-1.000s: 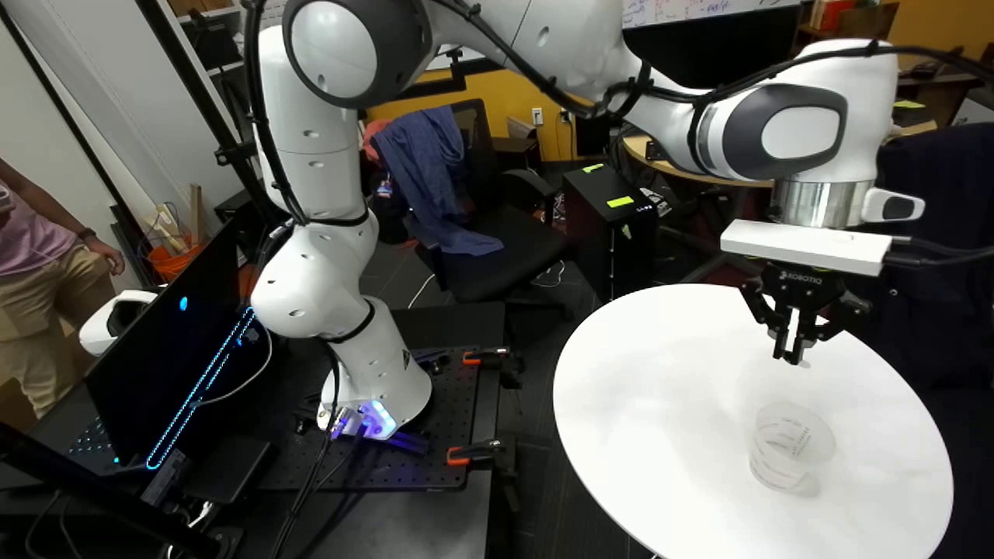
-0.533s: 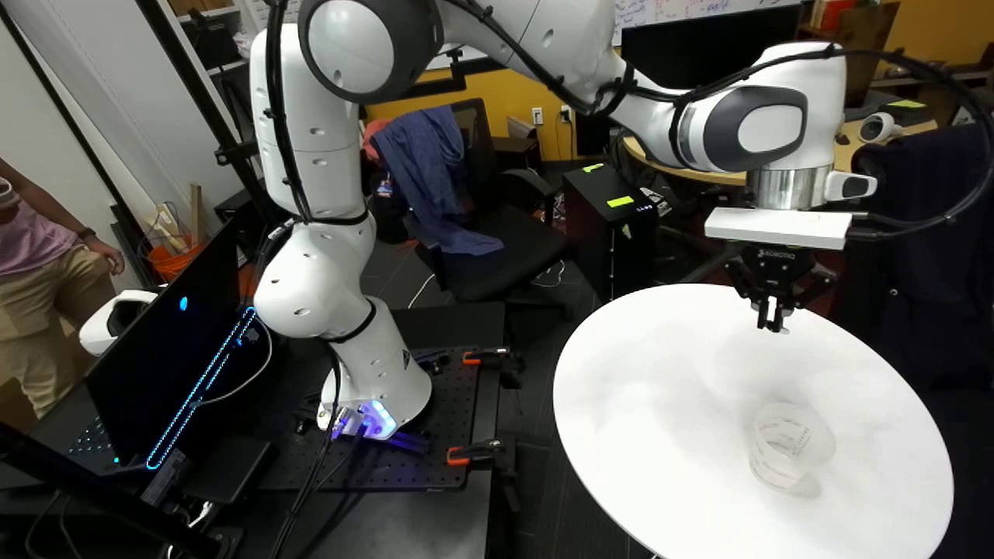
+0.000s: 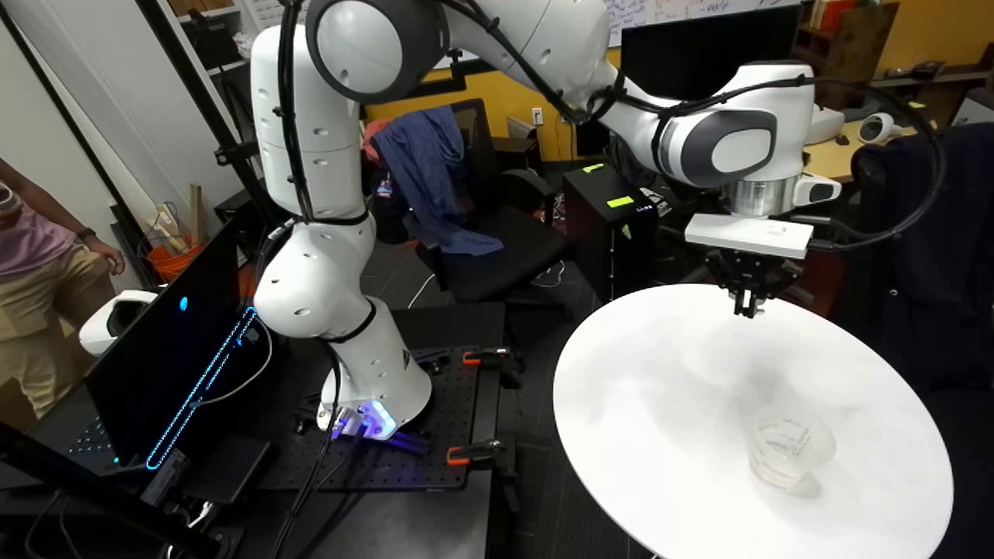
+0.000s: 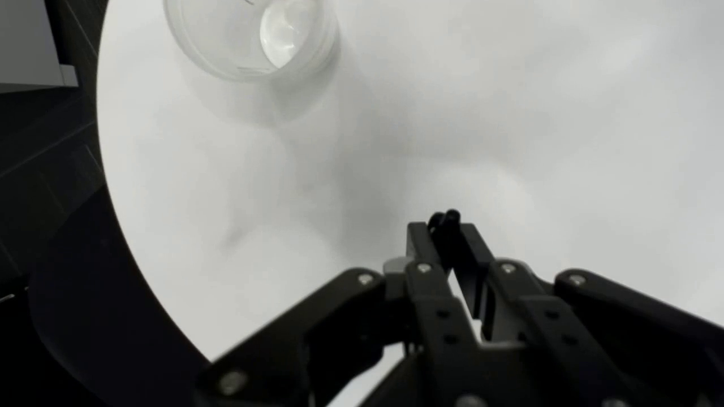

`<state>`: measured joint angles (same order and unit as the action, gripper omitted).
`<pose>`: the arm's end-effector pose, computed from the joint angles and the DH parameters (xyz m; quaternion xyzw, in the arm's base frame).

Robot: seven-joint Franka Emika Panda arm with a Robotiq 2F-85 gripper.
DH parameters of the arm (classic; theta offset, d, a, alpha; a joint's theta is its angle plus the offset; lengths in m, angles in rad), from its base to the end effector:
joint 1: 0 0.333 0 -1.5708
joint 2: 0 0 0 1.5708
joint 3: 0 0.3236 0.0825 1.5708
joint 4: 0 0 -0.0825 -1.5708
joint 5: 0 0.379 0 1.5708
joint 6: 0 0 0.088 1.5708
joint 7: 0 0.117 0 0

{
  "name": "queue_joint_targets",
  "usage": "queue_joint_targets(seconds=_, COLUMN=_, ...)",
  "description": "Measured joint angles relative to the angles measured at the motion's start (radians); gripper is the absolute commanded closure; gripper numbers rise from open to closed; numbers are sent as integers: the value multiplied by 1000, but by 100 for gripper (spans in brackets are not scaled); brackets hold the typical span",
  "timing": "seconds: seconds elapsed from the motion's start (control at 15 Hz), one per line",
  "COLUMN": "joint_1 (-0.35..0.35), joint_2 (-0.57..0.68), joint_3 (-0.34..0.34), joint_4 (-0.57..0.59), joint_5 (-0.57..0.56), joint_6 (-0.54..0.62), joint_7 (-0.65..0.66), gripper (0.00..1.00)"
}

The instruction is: Put the sharpie on the table

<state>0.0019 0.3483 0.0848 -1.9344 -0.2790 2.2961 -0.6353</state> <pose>0.6177 0.0432 0.3094 0.8966 0.4335 -0.0165 0.0893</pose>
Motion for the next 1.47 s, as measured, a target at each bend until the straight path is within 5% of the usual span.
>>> queue_joint_targets(seconds=1.27, joint_1=-51, joint_2=166, joint_3=5, joint_4=54, joint_5=19, joint_6=58, joint_7=-306, gripper=96)
queue_joint_targets(seconds=1.33, joint_1=-51, joint_2=174, joint_3=5, joint_4=63, joint_5=22, joint_6=57, joint_7=-310, gripper=60)
queue_joint_targets(seconds=1.47, joint_1=-50, joint_2=186, joint_3=5, joint_4=78, joint_5=22, joint_6=56, joint_7=-311, gripper=52)
